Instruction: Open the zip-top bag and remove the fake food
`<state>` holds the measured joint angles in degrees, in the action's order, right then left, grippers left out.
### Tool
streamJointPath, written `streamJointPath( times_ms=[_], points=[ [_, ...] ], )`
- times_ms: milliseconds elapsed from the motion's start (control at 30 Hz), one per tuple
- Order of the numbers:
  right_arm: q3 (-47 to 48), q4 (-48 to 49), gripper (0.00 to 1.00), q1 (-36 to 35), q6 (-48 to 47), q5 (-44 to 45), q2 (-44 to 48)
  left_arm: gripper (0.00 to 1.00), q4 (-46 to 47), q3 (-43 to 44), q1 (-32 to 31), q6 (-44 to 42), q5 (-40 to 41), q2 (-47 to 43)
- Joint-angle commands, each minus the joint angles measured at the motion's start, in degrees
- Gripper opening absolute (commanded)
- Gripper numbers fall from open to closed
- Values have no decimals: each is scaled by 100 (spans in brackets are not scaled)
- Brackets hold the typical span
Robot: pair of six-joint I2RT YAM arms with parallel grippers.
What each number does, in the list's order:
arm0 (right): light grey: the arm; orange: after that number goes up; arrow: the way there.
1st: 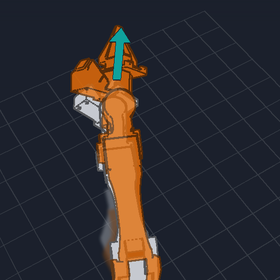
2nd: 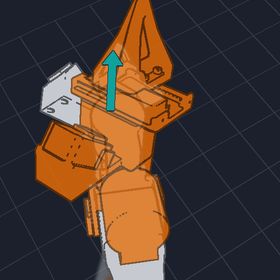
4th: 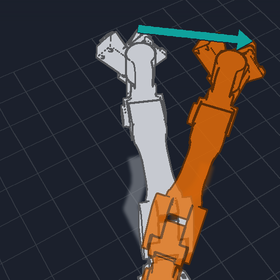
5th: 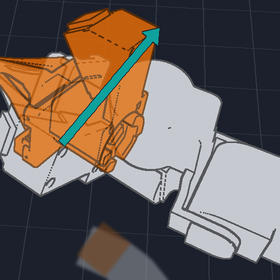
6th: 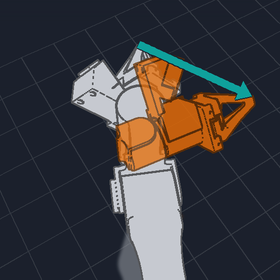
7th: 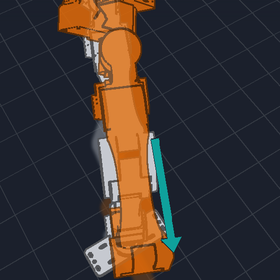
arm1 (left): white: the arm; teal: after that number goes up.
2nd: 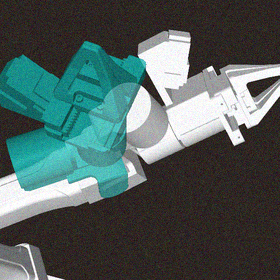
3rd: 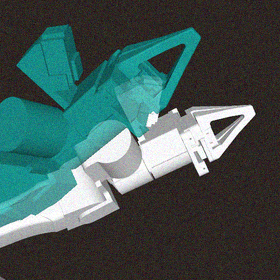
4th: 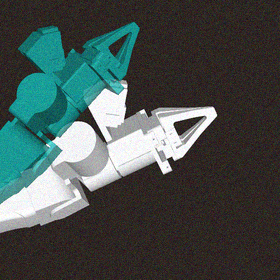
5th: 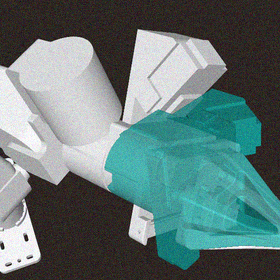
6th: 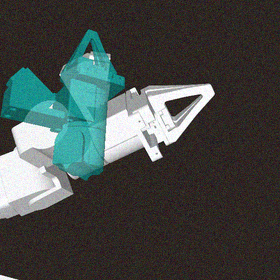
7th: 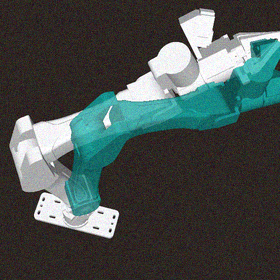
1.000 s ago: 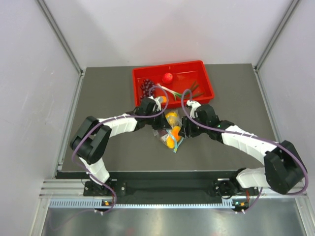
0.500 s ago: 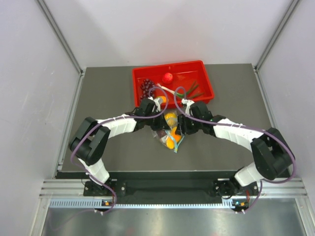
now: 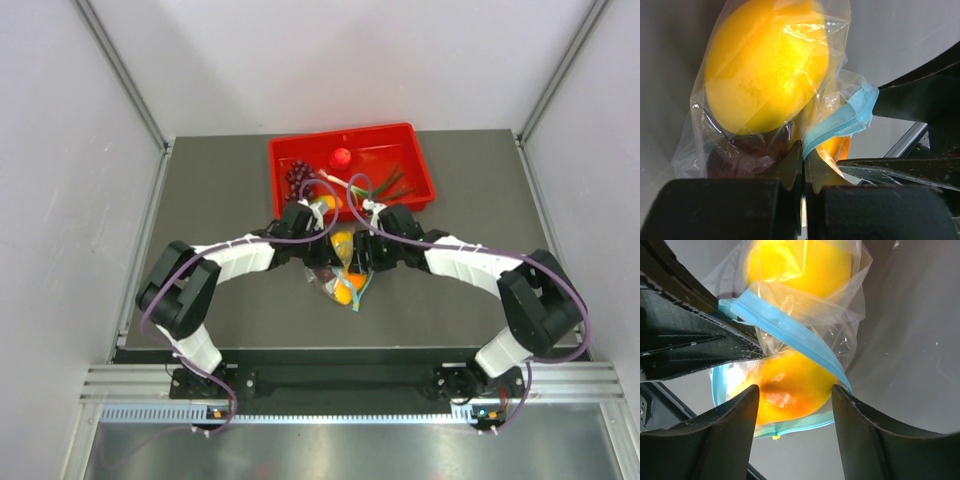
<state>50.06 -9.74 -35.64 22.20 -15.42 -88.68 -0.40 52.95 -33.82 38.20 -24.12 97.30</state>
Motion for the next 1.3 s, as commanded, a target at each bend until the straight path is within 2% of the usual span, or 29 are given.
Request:
streamJointPath(
  times_ms=[0,467,600,700,733,833,867,967,1067,1267],
  points=[
    [319,-10,60,-128,162,-93,-227,0,-12,-144,25,-119,30,-194],
    [452,-468,68,-224,180,-66,-703,0,198,-373,25,-75,48,-290],
    [460,-433,67,-233,215,-268,-878,0,251,-417,16,-58,39,-290],
    [460,-432,46,-242,206,-435,-993,0,251,-434,25,-58,30,-299],
    [460,-441,35,-242,198,-462,-993,0,260,-443,25,-49,39,-308],
    [443,-520,23,-233,154,-523,-967,0,216,-461,25,-75,65,-352],
    [434,-555,15,-216,127,-532,-906,0,199,-452,25,-75,91,-360],
    [364,-670,5,-137,83,-462,-643,0,129,-452,25,-119,100,-378],
    [198,-705,0,108,179,-365,-195,0,93,-478,16,-137,127,-457],
    [56,-617,0,400,329,-67,605,0,93,-610,25,-111,144,-597]
  ],
)
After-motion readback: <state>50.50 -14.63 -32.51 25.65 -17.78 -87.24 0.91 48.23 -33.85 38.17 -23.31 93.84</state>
